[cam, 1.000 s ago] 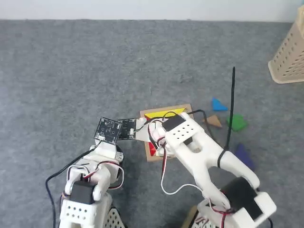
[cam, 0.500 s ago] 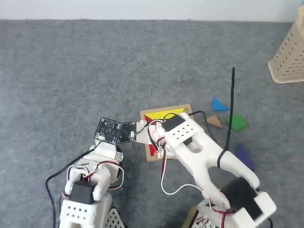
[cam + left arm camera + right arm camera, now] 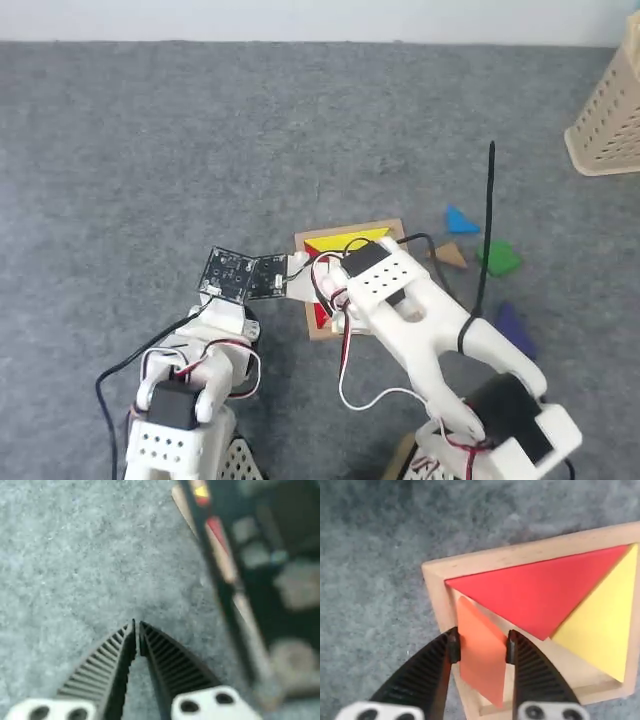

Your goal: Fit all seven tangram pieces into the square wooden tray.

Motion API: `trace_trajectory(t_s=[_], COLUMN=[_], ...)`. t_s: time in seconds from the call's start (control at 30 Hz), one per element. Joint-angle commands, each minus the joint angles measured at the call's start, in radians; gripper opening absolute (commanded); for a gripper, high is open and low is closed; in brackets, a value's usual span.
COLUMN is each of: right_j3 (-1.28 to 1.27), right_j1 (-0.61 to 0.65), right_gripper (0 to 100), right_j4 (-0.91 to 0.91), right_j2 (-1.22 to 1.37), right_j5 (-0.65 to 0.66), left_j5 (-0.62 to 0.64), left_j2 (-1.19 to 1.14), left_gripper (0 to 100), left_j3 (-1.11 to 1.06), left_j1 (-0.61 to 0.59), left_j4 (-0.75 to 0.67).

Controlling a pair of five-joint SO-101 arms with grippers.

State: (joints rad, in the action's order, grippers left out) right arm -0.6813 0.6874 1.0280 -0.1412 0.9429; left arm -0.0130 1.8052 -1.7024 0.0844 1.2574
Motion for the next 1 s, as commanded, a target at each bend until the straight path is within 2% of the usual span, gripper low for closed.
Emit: trace_trajectory(t_s=[0.0, 0.17, 0.27, 0.47, 0.6, 0.67, 0.73, 0.97], right_j3=[0.003, 0.005, 0.005, 0.026, 0.051, 0.031, -0.009, -0.044], right_j1=[0.001, -0.001, -0.001, -0.047, -0.183, -0.231, -0.239, -0.166], right_gripper=[12.9, 24.9, 26.0, 18.4, 0.2, 2.8, 0.5, 0.7], right_j4=[0.012, 0.004, 0.010, 0.010, 0.012, 0.013, 0.004, -0.036], right_j2=[-0.061, -0.062, -0.062, -0.097, -0.171, -0.196, -0.197, -0.087], right_j5=[-0.015, -0.077, -0.051, -0.068, -0.239, -0.287, -0.290, -0.295], left_j5=[0.009, 0.009, 0.009, 0.009, 0.009, 0.009, 0.009, 0.009], left_j2=[0.020, 0.020, 0.020, 0.020, 0.020, 0.020, 0.020, 0.020], left_gripper=[1, 1, 1, 1, 1, 1, 1, 1], left_j3=[0.018, 0.018, 0.018, 0.018, 0.018, 0.018, 0.018, 0.018], left_j1=[-0.006, -0.006, -0.006, -0.006, -0.006, -0.006, -0.006, -0.006], left_j4=[0.006, 0.006, 0.006, 0.006, 0.006, 0.006, 0.006, 0.006])
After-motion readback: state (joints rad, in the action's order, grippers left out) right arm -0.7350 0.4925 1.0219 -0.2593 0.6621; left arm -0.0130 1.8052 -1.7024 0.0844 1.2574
